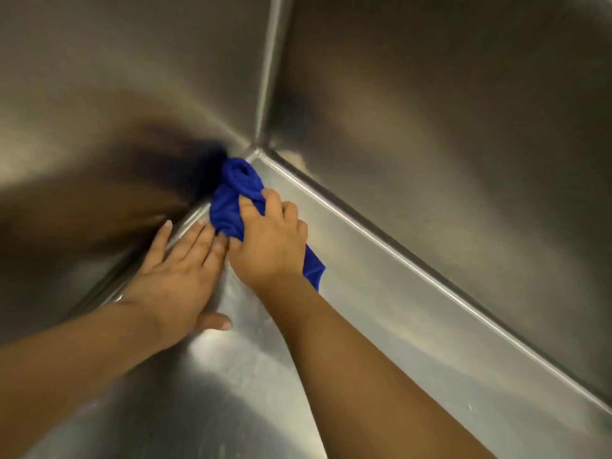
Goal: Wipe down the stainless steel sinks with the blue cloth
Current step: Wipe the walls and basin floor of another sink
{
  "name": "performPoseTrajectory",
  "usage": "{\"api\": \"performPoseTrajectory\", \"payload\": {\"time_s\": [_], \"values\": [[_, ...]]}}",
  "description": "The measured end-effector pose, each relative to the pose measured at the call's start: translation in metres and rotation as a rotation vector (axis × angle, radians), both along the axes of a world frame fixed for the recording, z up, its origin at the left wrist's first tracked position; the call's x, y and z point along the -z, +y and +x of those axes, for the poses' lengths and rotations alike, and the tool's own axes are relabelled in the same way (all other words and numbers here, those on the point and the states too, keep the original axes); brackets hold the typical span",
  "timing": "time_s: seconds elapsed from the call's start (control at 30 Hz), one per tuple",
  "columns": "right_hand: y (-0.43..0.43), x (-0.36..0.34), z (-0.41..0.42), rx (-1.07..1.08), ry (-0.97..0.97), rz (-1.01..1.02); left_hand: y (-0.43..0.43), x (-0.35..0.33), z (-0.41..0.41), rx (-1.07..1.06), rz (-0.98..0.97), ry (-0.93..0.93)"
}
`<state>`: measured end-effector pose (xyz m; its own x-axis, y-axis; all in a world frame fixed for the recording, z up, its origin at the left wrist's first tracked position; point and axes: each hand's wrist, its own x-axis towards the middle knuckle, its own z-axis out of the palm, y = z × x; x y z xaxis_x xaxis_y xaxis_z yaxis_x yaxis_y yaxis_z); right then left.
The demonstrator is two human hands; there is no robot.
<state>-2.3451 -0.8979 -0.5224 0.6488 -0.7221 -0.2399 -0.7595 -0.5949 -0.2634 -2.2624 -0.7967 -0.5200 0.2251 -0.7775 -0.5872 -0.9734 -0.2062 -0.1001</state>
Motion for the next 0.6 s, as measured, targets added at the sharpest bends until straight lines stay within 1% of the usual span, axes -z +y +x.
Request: {"api": "performPoseTrajectory", "payload": {"time_s": [0.03,0.1,0.2,0.23,0.3,0.37,0.43,0.5,0.57,0.6], "values": [[-0.001,0.003,-0.01,0.024,-0.027,-0.016,-0.001,-0.001,-0.001,0.001,0.009,-0.001],[-0.005,0.01,-0.049,0.166,-0.039,-0.038,-0.005,-0.005,-0.003,0.001,0.025,0.007],[-0.011,0.009,-0.126,0.493,0.069,-0.058,-0.018,-0.014,-0.008,0.017,0.028,0.035],[-0.011,0.005,-0.143,0.562,0.12,-0.05,-0.023,-0.017,-0.011,0.015,0.017,0.053],[-0.008,0.002,-0.15,0.643,0.186,-0.03,-0.032,-0.022,-0.017,0.012,-0.003,0.087],[-0.003,0.004,-0.13,0.694,0.171,-0.007,-0.038,-0.025,-0.025,0.023,-0.004,0.095],[0.0,0.006,-0.107,0.654,0.101,0.017,-0.042,-0.024,-0.034,0.059,0.002,0.08],[0.001,0.009,-0.098,0.481,0.044,0.0,-0.043,-0.023,-0.042,0.09,0.017,0.066],[-0.004,0.012,-0.113,0.351,-0.005,-0.027,-0.042,-0.021,-0.051,0.105,0.025,0.074],[-0.006,0.014,-0.128,0.334,-0.024,-0.044,-0.041,-0.021,-0.055,0.108,0.024,0.082]]}}
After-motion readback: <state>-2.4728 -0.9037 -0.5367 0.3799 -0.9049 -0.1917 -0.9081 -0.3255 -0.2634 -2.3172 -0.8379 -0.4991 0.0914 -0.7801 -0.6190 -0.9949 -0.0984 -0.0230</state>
